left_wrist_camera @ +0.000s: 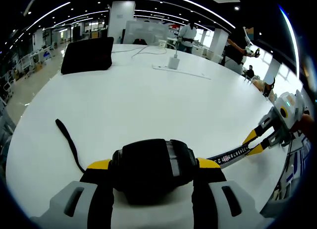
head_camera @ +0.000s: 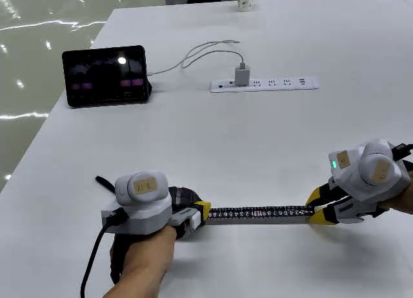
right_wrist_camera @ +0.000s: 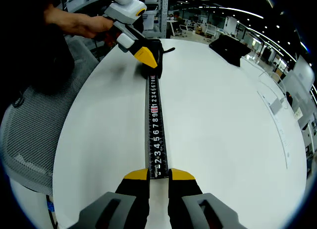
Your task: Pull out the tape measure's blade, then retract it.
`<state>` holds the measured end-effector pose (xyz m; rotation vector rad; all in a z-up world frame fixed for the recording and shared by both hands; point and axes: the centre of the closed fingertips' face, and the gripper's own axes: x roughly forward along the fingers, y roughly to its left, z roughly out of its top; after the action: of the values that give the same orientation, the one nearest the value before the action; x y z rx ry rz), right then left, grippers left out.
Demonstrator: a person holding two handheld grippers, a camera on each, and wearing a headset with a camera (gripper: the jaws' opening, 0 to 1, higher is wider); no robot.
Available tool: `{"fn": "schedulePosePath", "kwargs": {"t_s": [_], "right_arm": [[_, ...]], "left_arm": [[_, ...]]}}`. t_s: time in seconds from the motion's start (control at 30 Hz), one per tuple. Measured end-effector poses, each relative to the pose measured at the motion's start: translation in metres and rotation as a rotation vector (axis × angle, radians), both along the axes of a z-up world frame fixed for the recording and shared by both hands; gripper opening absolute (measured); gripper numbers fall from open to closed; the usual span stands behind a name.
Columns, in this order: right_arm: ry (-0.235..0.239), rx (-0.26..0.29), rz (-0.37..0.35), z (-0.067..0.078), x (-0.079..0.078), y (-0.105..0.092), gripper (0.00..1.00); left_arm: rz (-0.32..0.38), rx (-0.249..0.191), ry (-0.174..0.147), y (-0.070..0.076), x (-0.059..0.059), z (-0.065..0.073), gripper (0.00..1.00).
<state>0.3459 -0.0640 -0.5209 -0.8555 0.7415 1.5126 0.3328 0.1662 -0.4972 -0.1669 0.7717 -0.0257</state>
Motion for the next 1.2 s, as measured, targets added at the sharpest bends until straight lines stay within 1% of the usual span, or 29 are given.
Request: {"fn": "schedulePosePath", "kwargs": {"t_s": [0.43, 1.2], "right_arm": [[0.002, 0.005, -0.001, 0.0, -0.001, 0.008, 0.1], [0.005, 0.018, 0.004, 0.0, -0.004, 0.029, 0.1]], "left_arm": [[-0.001, 0.001, 0.0, 0.0, 0.0, 0.0, 0.59], [0.002, -0.007, 0.003, 0.002, 0.0, 0.0, 0.59]]}}
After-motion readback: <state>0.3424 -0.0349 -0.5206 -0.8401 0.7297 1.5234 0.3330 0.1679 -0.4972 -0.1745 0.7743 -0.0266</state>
